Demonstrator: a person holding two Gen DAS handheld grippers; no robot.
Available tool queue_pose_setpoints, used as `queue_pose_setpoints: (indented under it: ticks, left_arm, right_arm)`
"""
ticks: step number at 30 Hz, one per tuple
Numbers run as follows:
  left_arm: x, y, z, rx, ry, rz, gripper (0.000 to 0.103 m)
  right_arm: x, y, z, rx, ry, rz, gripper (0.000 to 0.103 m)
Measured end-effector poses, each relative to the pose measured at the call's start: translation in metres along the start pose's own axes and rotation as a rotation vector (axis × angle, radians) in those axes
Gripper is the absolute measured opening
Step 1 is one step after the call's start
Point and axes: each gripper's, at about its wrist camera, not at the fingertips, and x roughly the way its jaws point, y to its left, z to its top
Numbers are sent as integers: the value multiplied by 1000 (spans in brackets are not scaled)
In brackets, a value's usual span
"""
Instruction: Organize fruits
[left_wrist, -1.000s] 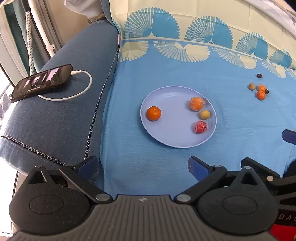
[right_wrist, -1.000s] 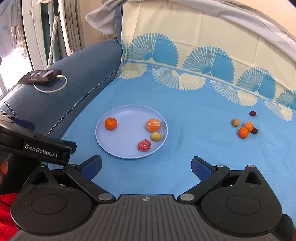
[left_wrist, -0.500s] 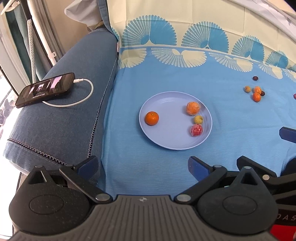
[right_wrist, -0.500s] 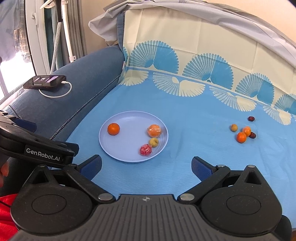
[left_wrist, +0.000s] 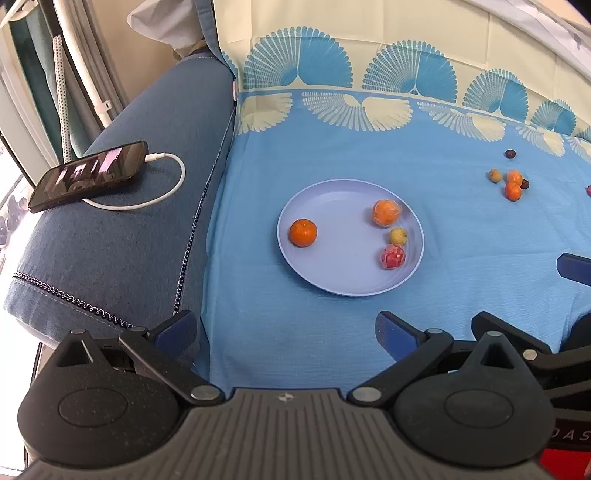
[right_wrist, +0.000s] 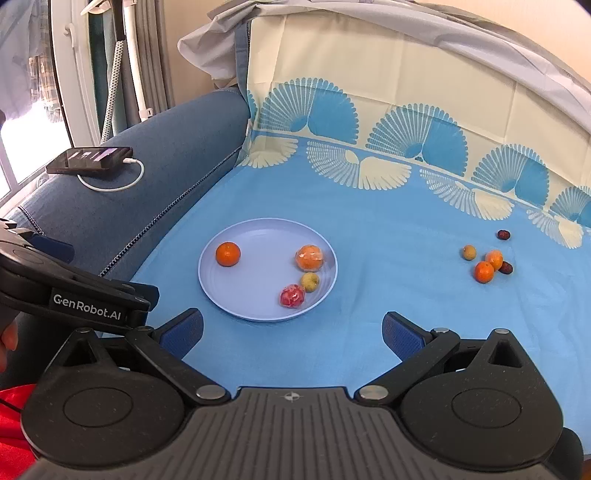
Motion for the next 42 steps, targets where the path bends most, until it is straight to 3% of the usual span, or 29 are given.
queue_pose_setpoints:
  ticks: [18, 29, 37, 42]
  left_arm:
    - [9, -1, -1, 10, 24, 7, 103]
    - [19, -9, 12, 15, 50, 5, 103]
    - [33, -45, 40, 43, 84, -64, 103]
    - [49, -82, 65, 72, 88, -99, 103]
  right_arm:
    - [8, -7, -3, 34, 18, 4, 102]
    - [15, -29, -6, 111, 8, -41, 102]
    - [15, -81, -12, 214, -20, -139, 102]
    - [13, -141, -15, 302, -44, -239, 102]
